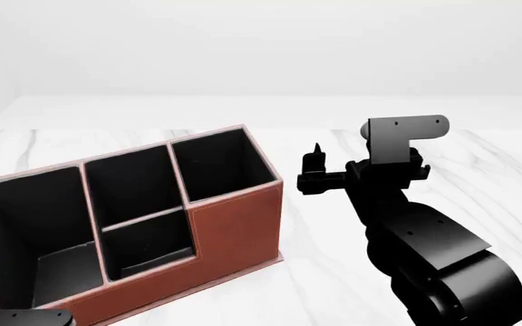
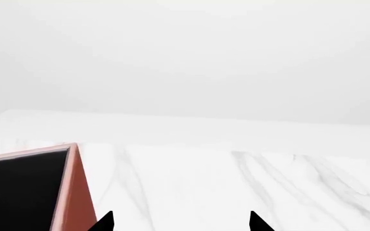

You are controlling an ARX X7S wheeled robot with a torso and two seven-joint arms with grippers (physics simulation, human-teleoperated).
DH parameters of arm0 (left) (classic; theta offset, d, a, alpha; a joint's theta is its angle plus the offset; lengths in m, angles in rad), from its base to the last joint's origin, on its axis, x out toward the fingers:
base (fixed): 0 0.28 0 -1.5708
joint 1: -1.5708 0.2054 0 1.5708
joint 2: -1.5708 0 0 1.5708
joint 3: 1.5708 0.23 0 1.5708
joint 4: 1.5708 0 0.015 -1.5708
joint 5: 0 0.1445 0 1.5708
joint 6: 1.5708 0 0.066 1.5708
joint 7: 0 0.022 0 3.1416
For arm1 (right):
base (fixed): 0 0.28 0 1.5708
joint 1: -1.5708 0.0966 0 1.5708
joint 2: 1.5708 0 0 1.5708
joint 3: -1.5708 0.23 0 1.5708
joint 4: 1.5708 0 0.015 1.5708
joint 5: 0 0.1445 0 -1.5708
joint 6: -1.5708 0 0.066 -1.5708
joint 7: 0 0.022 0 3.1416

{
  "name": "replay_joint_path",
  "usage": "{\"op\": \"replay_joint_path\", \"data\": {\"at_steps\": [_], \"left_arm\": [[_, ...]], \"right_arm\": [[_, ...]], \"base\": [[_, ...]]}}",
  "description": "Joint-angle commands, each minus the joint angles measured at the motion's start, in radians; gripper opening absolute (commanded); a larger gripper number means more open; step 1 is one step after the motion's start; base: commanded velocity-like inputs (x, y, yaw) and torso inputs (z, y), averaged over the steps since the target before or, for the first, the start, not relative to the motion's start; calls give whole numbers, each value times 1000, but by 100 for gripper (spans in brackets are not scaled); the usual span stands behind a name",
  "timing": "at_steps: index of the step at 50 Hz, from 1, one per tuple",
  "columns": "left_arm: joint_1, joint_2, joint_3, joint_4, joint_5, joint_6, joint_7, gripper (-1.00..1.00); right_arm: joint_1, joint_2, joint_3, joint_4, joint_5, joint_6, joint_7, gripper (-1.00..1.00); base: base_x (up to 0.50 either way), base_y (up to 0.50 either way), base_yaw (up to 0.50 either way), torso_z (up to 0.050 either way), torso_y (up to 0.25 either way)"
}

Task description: Pick up the book and place it in the front compartment of the caddy.

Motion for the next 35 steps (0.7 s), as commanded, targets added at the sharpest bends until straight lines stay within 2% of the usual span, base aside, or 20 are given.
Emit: {"op": "replay_joint_path", "data": {"at_steps": [1, 7, 11, 14, 18, 23, 28, 35], "left_arm": [[5, -4, 2, -9, 8, -11, -10, -100], [-16, 6, -18, -14, -16, -49, -52, -100], [-53, 37, -46, -26, -48, -114, -130, -100], [-120, 70, -88, -36, -48, -253, -219, -100], [-196, 113, -129, -43, -42, -377, -270, -100], [-316, 158, -168, -68, -185, -438, -406, -100], [-420, 208, -216, -73, -283, -429, -449, -100], [-542, 251, -172, -105, -425, -486, -592, -100]], "right_arm": [[-1, 3, 1, 4, 7, -5, 3, 100], [-3, 5, -1, 10, 9, -11, 4, 100], [-3, 5, -2, 12, 11, -14, 5, 100], [-2, 7, -1, 10, 13, -12, 7, 100], [-2, 8, 1, 11, 17, -14, 7, 100], [-1, 10, -3, 20, 16, -21, 7, 100], [5, 9, -1, 18, 22, -16, 12, 100], [9, 11, 1, 7, 29, -6, 19, 100]], "base": [[0, 0, 0, 0, 0], [0, 0, 0, 0, 0], [0, 0, 0, 0, 0], [0, 0, 0, 0, 0], [0, 0, 0, 0, 0], [0, 0, 0, 0, 0], [0, 0, 0, 0, 0], [0, 0, 0, 0, 1]]}}
